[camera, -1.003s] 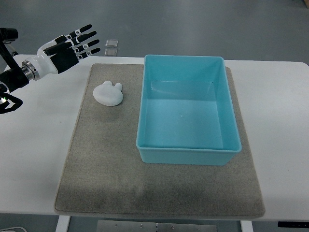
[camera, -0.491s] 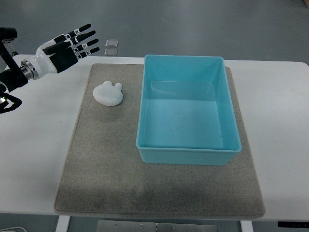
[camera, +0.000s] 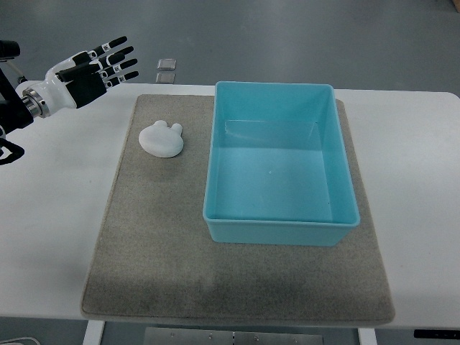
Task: Place white toy into blue box with left hand
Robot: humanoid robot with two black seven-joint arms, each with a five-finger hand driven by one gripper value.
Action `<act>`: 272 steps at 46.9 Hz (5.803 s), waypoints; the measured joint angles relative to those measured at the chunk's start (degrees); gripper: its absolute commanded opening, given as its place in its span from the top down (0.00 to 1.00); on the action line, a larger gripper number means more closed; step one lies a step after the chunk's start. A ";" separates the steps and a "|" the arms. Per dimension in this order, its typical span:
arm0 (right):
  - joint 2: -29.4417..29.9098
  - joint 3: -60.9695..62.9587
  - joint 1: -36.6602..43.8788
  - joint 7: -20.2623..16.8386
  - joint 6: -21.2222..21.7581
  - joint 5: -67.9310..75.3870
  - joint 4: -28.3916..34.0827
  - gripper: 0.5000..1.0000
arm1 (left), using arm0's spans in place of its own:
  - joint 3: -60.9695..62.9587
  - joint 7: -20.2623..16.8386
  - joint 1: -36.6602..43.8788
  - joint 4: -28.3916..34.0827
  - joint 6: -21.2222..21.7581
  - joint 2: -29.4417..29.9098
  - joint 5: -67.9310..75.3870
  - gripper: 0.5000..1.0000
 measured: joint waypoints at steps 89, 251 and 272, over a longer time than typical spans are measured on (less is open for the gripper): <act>0.00 0.00 0.00 0.01 0.00 0.00 0.00 0.13 | 2.51 -9.28 -5.36 -20.98 12.20 2.68 96.49 0.02; 0.00 0.00 0.00 0.01 0.00 0.00 0.00 0.13 | 5.62 -11.39 -18.12 -34.55 21.20 -2.22 98.52 1.00; 0.00 0.00 0.00 0.01 0.00 0.00 0.00 0.13 | 9.07 -11.29 -13.51 -34.15 21.20 -7.74 98.41 0.01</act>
